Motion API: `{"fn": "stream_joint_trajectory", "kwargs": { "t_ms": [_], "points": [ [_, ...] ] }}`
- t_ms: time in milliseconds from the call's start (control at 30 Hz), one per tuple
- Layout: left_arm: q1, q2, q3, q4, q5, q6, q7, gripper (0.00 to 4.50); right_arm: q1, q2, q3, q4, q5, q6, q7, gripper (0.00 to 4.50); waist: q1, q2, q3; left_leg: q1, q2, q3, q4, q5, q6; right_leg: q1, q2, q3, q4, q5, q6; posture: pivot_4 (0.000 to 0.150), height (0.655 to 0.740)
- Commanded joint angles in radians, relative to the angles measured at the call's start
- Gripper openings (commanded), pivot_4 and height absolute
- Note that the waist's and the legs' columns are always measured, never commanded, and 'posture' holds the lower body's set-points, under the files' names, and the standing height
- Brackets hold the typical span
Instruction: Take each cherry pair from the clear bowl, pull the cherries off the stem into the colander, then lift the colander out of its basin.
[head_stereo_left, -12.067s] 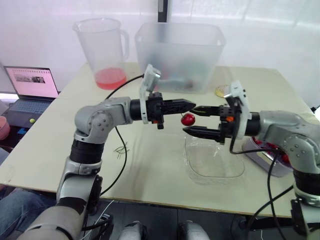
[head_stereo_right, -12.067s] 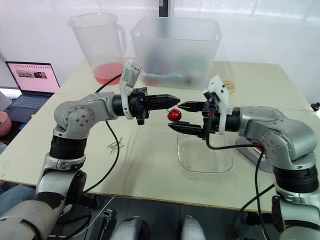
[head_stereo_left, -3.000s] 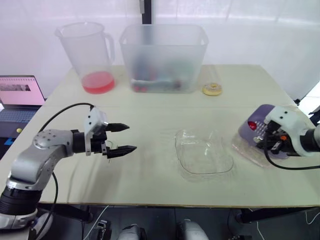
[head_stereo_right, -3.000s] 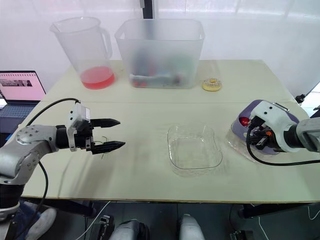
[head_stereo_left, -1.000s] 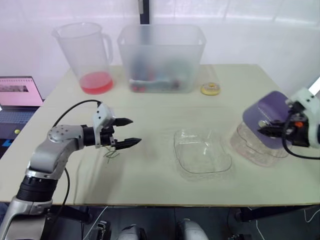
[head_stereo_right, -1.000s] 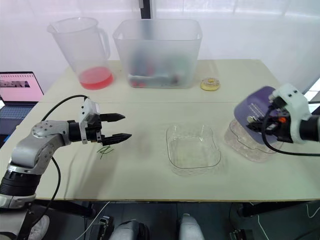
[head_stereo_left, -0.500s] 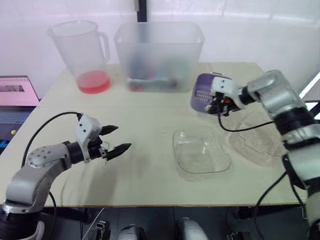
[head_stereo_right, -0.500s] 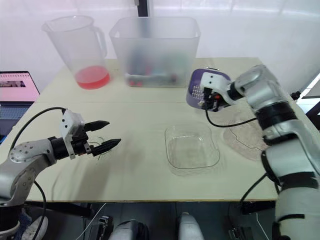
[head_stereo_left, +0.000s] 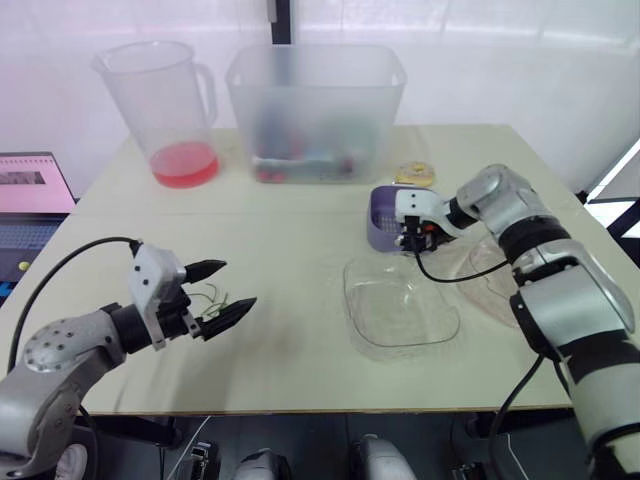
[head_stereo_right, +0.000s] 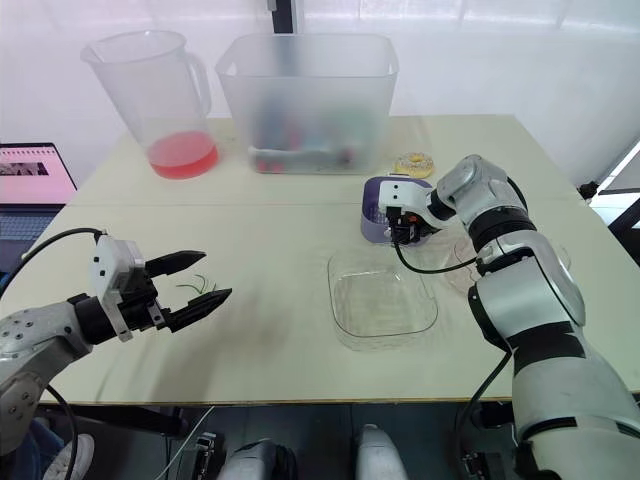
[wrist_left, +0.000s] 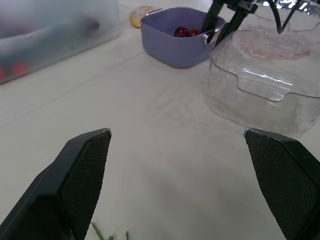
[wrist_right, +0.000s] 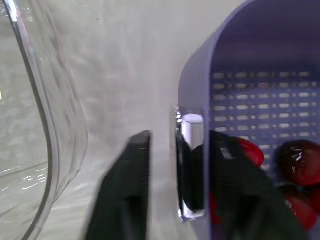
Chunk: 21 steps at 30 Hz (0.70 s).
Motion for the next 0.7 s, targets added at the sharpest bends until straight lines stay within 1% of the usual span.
{"fn": "stream_joint_trajectory", "kwargs": {
  "t_ms": [33,67,100,167,267,333,433,467,533,600,633,667,700],
  "points": [
    [-0.039,0.019,-0.002,0.006,-0.016,-0.018,-0.012,4.5,-0.066,-0.029,-0.06,-0.005,0.009,0.0,0.029,3.48,0.002,0.0,0.0,0.0,0.0,0.0,0.0,0.0,0.0,0.0,0.0,0.0,0.0,0.0,0.0,0.15,0.7078],
    [-0.056,0.025,-0.012,0.023,-0.011,-0.014,-0.013,4.5,-0.085,-0.042,-0.075,-0.009,0.013,0.007,0.039,4.04,0.003,0.0,0.0,0.0,0.0,0.0,0.0,0.0,0.0,0.0,0.0,0.0,0.0,0.0,0.0,0.15,0.7078],
    [-0.075,0.028,-0.022,0.043,-0.01,-0.016,-0.021,4.5,-0.105,-0.061,-0.094,-0.019,0.022,0.017,0.058,4.47,0.003,0.0,0.0,0.0,-0.001,0.0,0.0,0.0,0.0,0.0,-0.001,0.0,0.0,0.0,0.0,0.15,0.7078],
    [-0.106,0.033,-0.034,0.073,-0.007,-0.024,-0.035,4.5,-0.136,-0.091,-0.132,-0.039,0.043,0.041,0.095,4.47,0.005,0.001,0.001,-0.001,-0.001,-0.001,0.0,0.0,0.0,0.0,-0.001,-0.001,0.0,0.0,0.0,0.15,0.7078],
    [-0.162,0.037,-0.065,0.134,0.03,-0.033,-0.025,4.5,-0.173,-0.146,-0.201,-0.089,0.092,0.109,0.157,4.47,0.003,0.001,0.001,-0.001,-0.001,-0.001,0.0,0.0,0.0,0.0,-0.001,-0.002,-0.001,0.0,0.0,0.15,0.7078],
    [-0.203,0.036,-0.087,0.181,0.057,-0.064,-0.037,4.5,-0.174,-0.216,-0.268,-0.163,0.142,0.17,0.191,4.47,0.005,0.001,0.001,-0.001,-0.001,-0.001,0.0,0.0,0.0,0.0,-0.001,-0.002,0.0,0.0,0.0,0.15,0.7078],
    [-0.268,0.028,-0.137,0.266,0.124,-0.122,-0.037,4.5,-0.118,-0.347,-0.385,-0.271,0.223,0.28,0.195,4.47,0.014,0.001,0.001,-0.003,-0.001,-0.003,0.0,0.0,0.0,0.0,-0.002,-0.005,-0.001,0.0,0.0,0.15,0.7078],
    [-0.284,0.025,-0.15,0.291,0.144,-0.142,-0.038,4.5,-0.081,-0.392,-0.418,-0.311,0.244,0.315,0.196,4.47,0.016,0.001,0.001,-0.003,-0.001,-0.003,0.0,0.0,0.0,0.0,-0.002,-0.005,-0.001,0.0,0.0,0.15,0.7078],
    [-0.311,0.025,-0.166,0.34,0.158,-0.167,-0.061,4.5,0.054,-0.475,-0.512,-0.415,0.289,0.305,0.134,4.47,0.031,0.0,0.0,-0.003,-0.002,-0.004,0.0,0.0,0.0,0.001,-0.002,-0.006,-0.002,0.0,0.0,0.15,0.7078],
    [-0.329,0.032,-0.186,0.39,0.169,-0.184,-0.101,4.5,0.257,-0.543,-0.641,-0.518,0.335,0.269,0.055,4.47,0.033,-0.001,0.0,-0.003,-0.002,-0.005,0.0,0.0,0.0,0.002,-0.003,-0.009,-0.004,0.0,0.0,0.15,0.7078],
    [-0.341,0.028,-0.199,0.422,0.176,-0.199,-0.12,4.5,0.376,-0.564,-0.718,-0.564,0.357,0.232,0.023,4.47,0.033,0.0,0.0,-0.003,-0.002,-0.005,0.0,0.0,0.0,0.002,-0.004,-0.009,-0.003,0.0,0.0,0.15,0.7078],
    [-0.35,0.026,-0.206,0.446,0.181,-0.211,-0.134,4.5,0.463,-0.575,-0.772,-0.606,0.376,0.212,-0.001,4.47,0.034,0.0,0.0,-0.003,-0.002,-0.005,0.001,0.0,0.0,0.002,-0.004,-0.01,-0.003,0.0,0.0,0.15,0.7078],
    [-0.36,0.027,-0.217,0.47,0.19,-0.22,-0.151,4.5,0.545,-0.58,-0.828,-0.643,0.399,0.228,-0.02,4.47,0.034,0.0,0.0,-0.003,-0.002,-0.004,0.001,0.0,0.0,0.002,-0.004,-0.011,-0.002,0.0,0.0,0.15,0.7078]
  ]
}}
